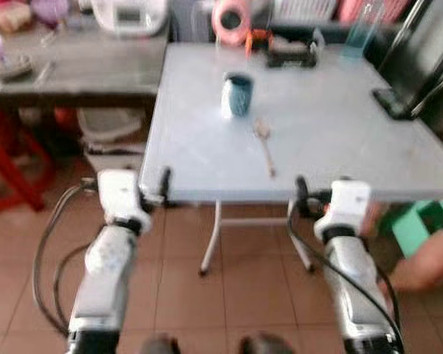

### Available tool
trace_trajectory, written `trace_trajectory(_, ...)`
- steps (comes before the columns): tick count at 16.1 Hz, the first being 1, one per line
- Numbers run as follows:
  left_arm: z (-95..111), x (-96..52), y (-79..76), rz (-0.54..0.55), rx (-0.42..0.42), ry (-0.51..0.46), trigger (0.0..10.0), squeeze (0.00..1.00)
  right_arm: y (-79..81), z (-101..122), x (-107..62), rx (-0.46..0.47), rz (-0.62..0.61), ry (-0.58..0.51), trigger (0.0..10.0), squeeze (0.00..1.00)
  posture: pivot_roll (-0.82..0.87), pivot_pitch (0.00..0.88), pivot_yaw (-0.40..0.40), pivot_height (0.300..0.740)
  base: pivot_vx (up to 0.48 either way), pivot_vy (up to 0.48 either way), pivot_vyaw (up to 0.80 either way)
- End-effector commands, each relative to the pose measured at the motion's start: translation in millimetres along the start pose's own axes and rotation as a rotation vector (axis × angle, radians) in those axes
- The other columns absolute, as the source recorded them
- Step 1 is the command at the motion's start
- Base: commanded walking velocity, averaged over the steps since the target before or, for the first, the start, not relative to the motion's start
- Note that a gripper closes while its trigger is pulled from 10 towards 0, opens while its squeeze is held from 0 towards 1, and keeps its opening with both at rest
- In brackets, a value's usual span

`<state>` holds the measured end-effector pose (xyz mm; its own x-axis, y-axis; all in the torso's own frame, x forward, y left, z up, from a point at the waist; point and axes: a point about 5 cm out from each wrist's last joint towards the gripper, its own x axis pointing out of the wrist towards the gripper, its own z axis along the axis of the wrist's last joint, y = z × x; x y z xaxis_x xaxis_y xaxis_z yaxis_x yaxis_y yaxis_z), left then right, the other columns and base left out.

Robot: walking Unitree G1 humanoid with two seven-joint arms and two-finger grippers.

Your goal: Setting the table

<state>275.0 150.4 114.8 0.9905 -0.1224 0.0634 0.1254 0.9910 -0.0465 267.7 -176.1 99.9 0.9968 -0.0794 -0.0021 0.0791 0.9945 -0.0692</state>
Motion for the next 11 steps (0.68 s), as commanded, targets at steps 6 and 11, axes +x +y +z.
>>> trace_trajectory(6, 5.1, 0.9, -4.9, -0.052, -0.005, -0.042, 10.0, 0.00, -3.3, 0.5, 3.9, -0.002, -0.016, -0.002, 10.0, 0.00, -0.02, 0.000, -0.007, 0.719, 0.000, 0.000, 0.00)
trace_trajectory(11, 4.8, -0.9, -8.1, -0.084, -0.013, -0.049, 10.0, 0.00, -4.4, -0.3, 2.2, -0.018, -0.012, 0.002, 10.0, 0.00, -0.02, 0.000, 0.000, 0.719, 0.417, 0.000, 0.00)
